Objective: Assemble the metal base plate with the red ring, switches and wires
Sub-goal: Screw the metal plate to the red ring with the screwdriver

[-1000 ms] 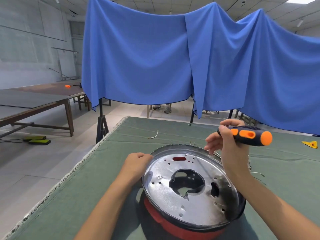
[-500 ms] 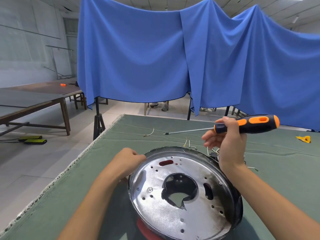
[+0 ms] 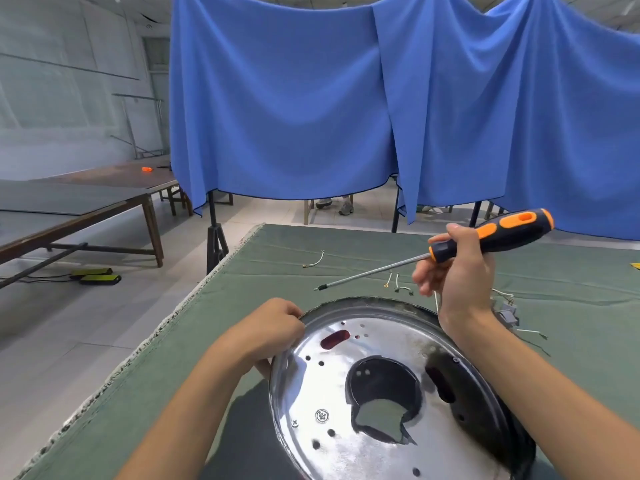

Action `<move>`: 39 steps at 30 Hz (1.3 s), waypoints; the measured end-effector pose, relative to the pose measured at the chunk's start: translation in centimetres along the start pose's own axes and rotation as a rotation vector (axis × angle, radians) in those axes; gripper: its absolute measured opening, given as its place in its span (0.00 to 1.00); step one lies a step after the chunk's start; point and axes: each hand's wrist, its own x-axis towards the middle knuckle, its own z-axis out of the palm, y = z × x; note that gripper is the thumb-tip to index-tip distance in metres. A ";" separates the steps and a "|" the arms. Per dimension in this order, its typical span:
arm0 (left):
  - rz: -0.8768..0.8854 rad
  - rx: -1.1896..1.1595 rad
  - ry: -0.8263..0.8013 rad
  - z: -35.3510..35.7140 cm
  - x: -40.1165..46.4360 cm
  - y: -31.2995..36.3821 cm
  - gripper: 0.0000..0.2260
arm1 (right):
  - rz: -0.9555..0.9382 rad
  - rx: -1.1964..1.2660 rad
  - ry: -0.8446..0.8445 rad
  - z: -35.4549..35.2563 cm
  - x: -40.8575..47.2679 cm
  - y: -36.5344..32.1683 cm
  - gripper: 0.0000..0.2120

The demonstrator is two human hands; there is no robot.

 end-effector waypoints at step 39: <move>0.474 0.084 0.444 2.2 2.5 0.4 0.05 | 0.082 0.030 0.138 -1.6 1.0 1.5 0.16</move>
